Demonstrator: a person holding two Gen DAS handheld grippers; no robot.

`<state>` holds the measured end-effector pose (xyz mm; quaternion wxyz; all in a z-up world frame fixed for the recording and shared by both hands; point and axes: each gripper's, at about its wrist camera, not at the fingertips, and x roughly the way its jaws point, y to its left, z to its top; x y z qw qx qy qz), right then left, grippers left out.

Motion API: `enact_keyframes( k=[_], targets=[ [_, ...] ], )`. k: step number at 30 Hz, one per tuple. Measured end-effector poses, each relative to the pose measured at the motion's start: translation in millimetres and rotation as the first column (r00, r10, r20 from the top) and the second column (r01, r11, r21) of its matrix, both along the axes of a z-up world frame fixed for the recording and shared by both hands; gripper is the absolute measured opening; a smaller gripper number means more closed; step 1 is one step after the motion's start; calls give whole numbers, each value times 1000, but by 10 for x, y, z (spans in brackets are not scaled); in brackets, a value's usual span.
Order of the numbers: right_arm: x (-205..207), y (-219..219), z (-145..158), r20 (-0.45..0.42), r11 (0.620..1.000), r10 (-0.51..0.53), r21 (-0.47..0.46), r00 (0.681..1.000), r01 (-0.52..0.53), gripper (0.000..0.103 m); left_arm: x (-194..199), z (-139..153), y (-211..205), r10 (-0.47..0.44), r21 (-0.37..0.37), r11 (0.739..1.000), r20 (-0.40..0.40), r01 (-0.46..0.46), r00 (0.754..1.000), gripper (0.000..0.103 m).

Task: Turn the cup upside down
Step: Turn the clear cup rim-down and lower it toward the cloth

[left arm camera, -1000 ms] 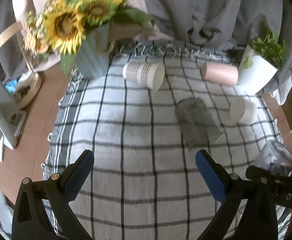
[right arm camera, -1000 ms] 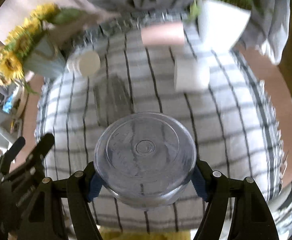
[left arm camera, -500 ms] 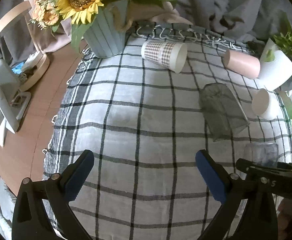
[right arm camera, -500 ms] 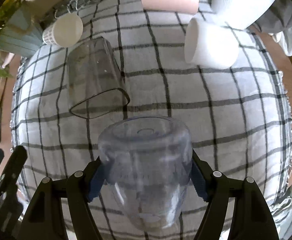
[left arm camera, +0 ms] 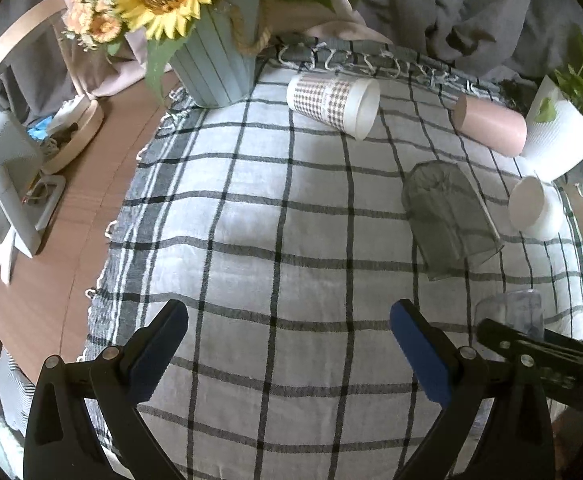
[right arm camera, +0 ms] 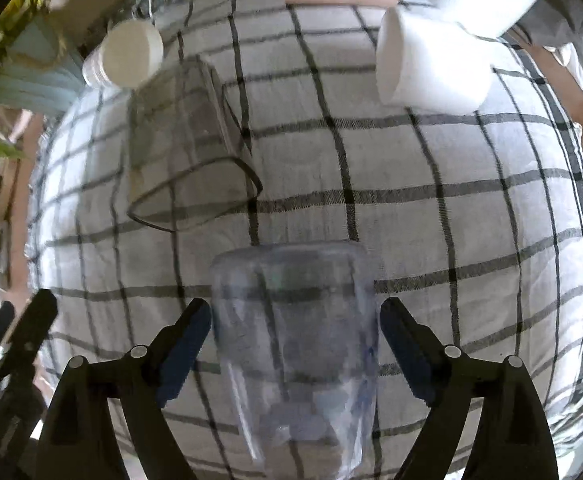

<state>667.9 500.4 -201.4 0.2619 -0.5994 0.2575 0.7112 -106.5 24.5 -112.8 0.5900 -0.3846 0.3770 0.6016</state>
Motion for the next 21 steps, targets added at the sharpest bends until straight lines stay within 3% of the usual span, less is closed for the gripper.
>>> enact_keyframes(
  k=[6, 11, 16, 21],
  targets=[
    [330, 3, 524, -166, 998, -59, 1, 984, 60, 87, 106, 189, -91, -64, 4, 998, 53, 64, 997, 103],
    [404, 18, 857, -203, 991, -94, 71, 975, 110, 87, 432, 327, -192, -182, 4, 983, 78, 183, 980, 103],
    [533, 177, 902, -212, 982, -120, 121, 970, 147, 87, 811, 305, -212, -273, -35, 960, 98, 277, 957, 103],
    [733, 406, 838, -199, 973, -176, 116, 964, 201, 87, 1095, 145, -151, -302, -108, 943, 120, 315, 946, 103]
  ],
)
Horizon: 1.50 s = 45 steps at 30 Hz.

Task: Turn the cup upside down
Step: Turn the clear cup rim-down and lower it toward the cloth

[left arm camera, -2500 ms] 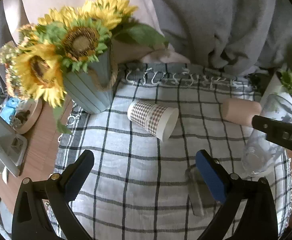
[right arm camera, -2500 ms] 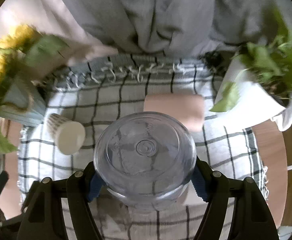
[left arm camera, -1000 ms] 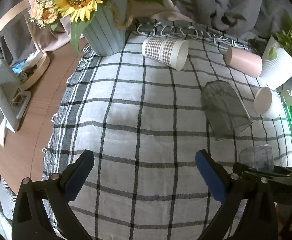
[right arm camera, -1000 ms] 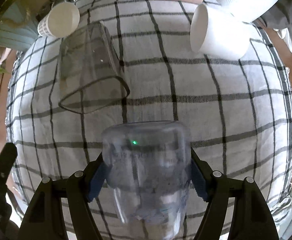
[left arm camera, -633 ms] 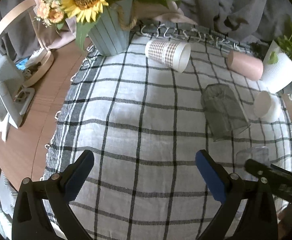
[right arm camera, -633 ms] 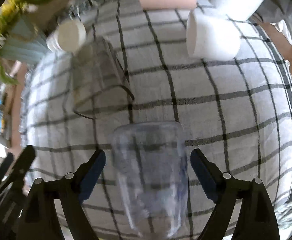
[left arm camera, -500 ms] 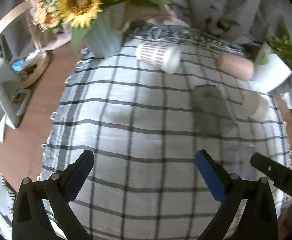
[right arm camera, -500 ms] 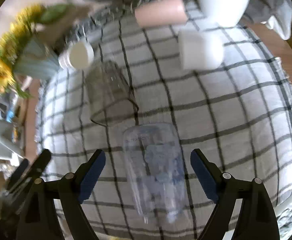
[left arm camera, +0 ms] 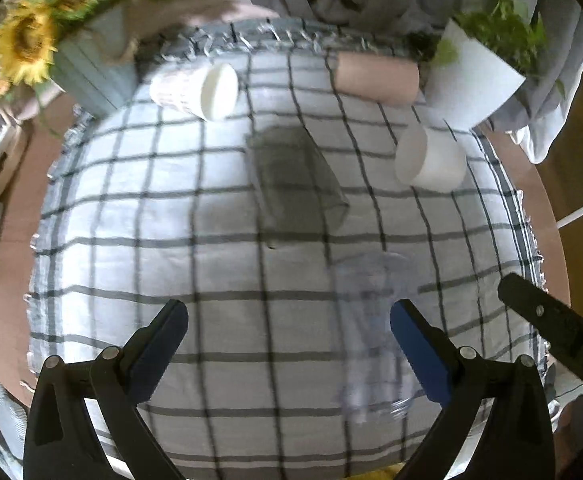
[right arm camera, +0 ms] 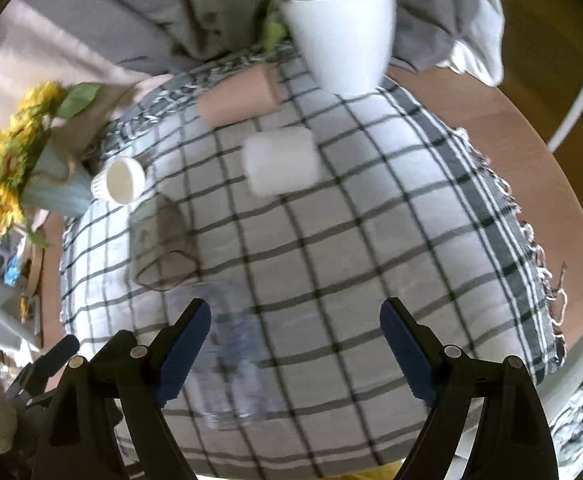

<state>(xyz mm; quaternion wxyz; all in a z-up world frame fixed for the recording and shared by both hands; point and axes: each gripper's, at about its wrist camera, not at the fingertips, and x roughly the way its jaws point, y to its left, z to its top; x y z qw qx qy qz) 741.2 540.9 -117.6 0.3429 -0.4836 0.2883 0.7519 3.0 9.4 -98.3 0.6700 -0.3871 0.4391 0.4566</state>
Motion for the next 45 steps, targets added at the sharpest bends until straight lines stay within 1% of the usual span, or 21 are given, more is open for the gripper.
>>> enact_keyframes(
  k=[2, 7, 8, 11, 12, 15, 17, 20, 21, 22, 25, 26, 27, 30, 33, 34, 37, 38, 40, 45],
  targets=[
    [80, 96, -48, 5, 1000, -18, -22, 1000, 18, 87, 105, -53, 21, -9, -25, 1000, 0, 9, 1000, 103],
    [253, 294, -154, 10, 997, -62, -51, 998, 63, 87, 325, -174, 97, -40, -52, 998, -16, 39, 999, 102],
    [277, 327, -167, 11, 996, -67, -55, 998, 67, 87, 362, -209, 116, -56, -60, 997, -21, 55, 998, 102],
    [352, 424, -212, 12, 994, -83, -69, 996, 84, 87, 476, -300, 160, -65, -85, 994, -19, 63, 998, 99],
    [373, 462, -230, 15, 993, -90, -72, 996, 91, 87, 505, -314, 169, -75, -91, 993, -12, 74, 997, 98],
    [421, 569, -285, 25, 990, -105, -87, 994, 107, 87, 608, -361, 168, -107, -105, 989, -23, 104, 994, 98],
    [436, 614, -311, 29, 990, -104, -96, 994, 107, 87, 649, -357, 144, -114, -114, 987, -22, 111, 993, 94],
    [449, 646, -329, 30, 989, -102, -101, 994, 104, 87, 717, -383, 123, -145, -123, 982, -30, 140, 989, 93],
    [452, 645, -334, 34, 989, -103, -100, 994, 106, 87, 735, -421, 127, -152, -137, 980, -30, 146, 988, 91],
    [458, 647, -337, 34, 989, -105, -100, 994, 108, 87, 737, -466, 127, -148, -162, 976, -22, 143, 989, 86],
    [470, 663, -340, 33, 989, -102, -100, 994, 105, 87, 714, -561, 122, -144, -209, 967, 17, 145, 989, 78],
    [476, 671, -343, 31, 990, -100, -99, 995, 102, 87, 708, -564, 110, -146, -210, 966, 30, 149, 989, 73],
    [471, 665, -341, 32, 990, -103, -98, 994, 105, 87, 710, -556, 93, -157, -205, 966, 35, 160, 987, 73],
    [465, 665, -342, 33, 991, -97, -95, 995, 99, 87, 745, -489, 11, -205, -156, 966, 29, 207, 978, 73],
    [444, 651, -333, 35, 992, -79, -93, 996, 82, 87, 733, -324, -83, -238, -75, 968, 47, 241, 970, 73],
    [437, 646, -328, 36, 993, -72, -90, 997, 75, 87, 721, -241, -119, -248, -36, 967, 59, 251, 967, 73],
    [420, 642, -296, 30, 995, -55, -82, 998, 57, 87, 689, -88, -168, -281, 55, 959, 63, 278, 958, 73],
    [420, 643, -287, 27, 995, -52, -81, 998, 54, 87, 683, -39, -180, -309, 83, 949, 63, 304, 949, 73],
    [416, 641, -258, 22, 997, -43, -68, 999, 44, 87, 640, 44, -222, -338, 154, 933, 69, 325, 939, 73],
    [432, 631, -205, 26, 999, -38, -28, 999, 39, 87, 558, 95, -363, -385, 217, 909, 106, 357, 917, 72]
  ],
)
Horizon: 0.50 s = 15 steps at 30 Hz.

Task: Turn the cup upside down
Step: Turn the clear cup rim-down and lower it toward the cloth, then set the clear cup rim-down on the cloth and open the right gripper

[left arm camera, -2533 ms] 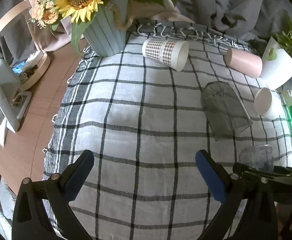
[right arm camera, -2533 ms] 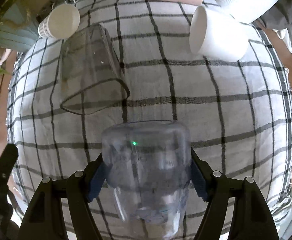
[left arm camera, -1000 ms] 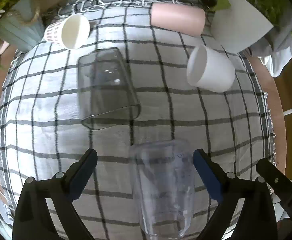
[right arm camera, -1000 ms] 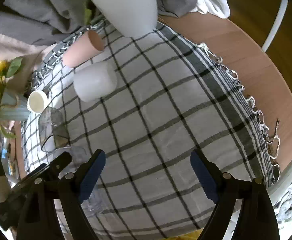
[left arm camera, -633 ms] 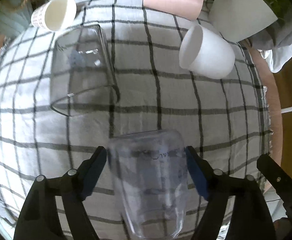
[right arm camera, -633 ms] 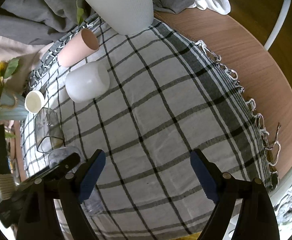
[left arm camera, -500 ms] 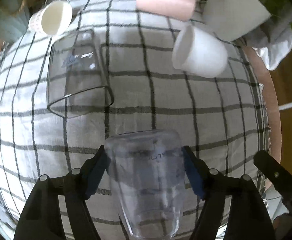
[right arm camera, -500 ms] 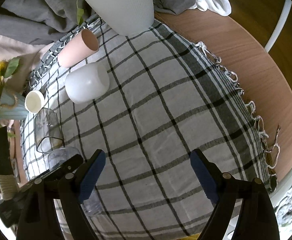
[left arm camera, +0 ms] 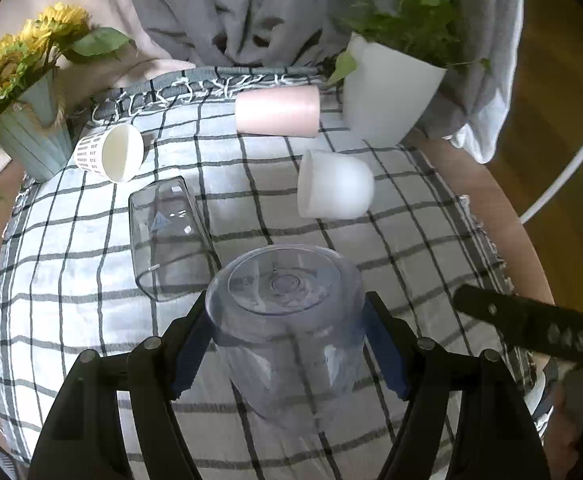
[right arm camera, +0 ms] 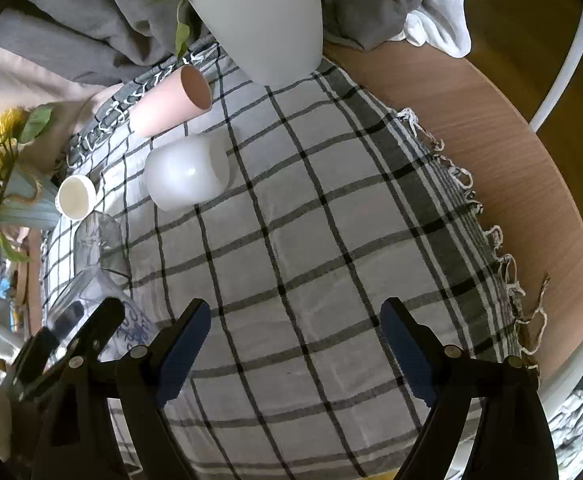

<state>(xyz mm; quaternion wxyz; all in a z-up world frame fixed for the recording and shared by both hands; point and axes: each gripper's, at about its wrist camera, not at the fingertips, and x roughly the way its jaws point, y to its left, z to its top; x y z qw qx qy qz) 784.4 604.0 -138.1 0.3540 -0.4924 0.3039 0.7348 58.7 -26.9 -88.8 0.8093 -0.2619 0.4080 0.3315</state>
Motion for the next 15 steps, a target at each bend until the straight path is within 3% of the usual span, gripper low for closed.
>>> enact_keyframes(
  k=[7, 15],
  targets=[
    [60, -47, 3, 27, 999, 21, 46, 999, -22, 87, -138, 47, -335, -71, 79, 994, 3, 71, 997, 72],
    [141, -115, -66, 59, 998, 33, 45, 998, -35, 87, -149, -25, -402, -119, 5, 993, 20, 119, 993, 72]
  ],
)
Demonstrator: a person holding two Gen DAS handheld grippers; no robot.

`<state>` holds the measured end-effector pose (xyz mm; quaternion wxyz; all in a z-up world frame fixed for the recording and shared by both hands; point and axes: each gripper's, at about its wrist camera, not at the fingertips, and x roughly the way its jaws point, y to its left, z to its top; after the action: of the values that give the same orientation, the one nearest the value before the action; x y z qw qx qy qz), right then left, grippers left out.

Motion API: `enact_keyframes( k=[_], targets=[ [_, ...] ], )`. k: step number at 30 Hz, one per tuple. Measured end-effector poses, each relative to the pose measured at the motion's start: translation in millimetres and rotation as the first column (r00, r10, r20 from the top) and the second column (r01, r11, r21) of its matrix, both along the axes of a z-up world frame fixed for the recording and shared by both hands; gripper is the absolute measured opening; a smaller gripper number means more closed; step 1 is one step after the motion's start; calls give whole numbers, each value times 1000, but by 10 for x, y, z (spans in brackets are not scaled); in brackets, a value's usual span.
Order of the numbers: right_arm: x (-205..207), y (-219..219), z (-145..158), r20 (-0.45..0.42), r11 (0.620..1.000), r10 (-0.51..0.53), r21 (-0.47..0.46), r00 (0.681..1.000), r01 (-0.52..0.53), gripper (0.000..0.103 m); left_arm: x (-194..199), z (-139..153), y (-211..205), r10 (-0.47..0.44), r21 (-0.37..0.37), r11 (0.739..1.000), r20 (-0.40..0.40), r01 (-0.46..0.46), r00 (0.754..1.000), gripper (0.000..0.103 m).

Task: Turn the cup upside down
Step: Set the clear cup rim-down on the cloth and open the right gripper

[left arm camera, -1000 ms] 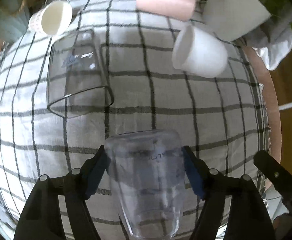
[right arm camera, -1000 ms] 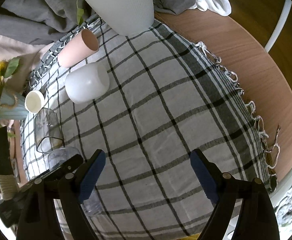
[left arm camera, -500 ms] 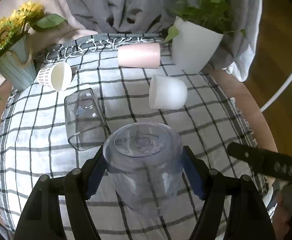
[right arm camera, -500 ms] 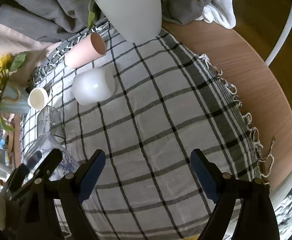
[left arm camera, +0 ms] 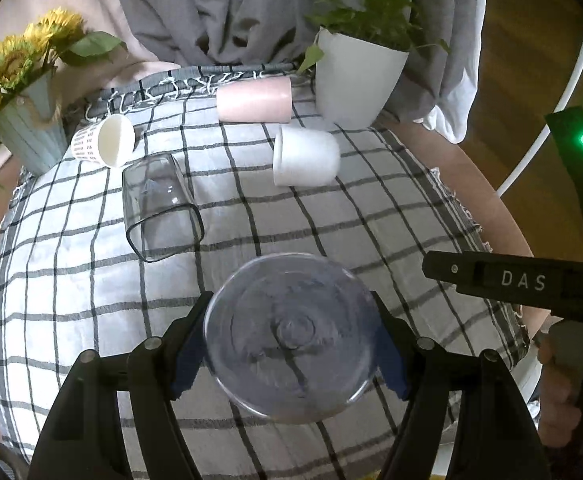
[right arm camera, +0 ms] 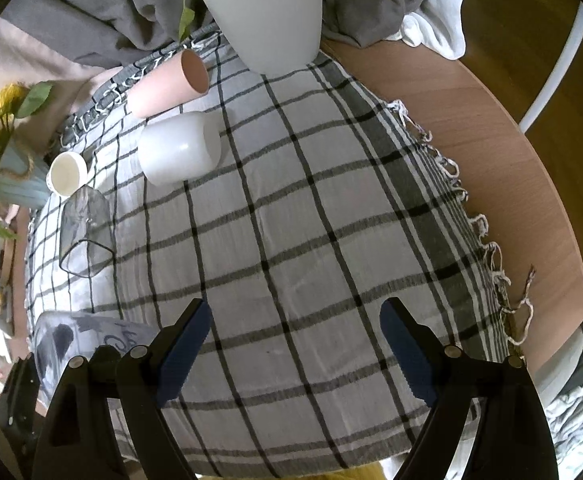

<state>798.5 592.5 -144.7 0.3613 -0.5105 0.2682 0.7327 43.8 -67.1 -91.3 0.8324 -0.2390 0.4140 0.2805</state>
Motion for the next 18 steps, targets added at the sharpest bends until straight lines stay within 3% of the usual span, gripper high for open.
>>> enact_keyframes(
  k=[6, 11, 18],
  targets=[
    [48, -9, 8, 8, 1000, -16, 9, 1000, 16, 87, 18, 1, -6, -41, -1, 999, -4, 41, 999, 75],
    [110, -43, 93, -10, 999, -32, 34, 999, 32, 87, -24, 85, -23, -61, 24, 998, 20, 60, 998, 100],
    [227, -175, 419, -73, 992, -60, 108, 996, 68, 87, -239, 398, 24, -21, 49, 999, 64, 17, 998, 102]
  ],
)
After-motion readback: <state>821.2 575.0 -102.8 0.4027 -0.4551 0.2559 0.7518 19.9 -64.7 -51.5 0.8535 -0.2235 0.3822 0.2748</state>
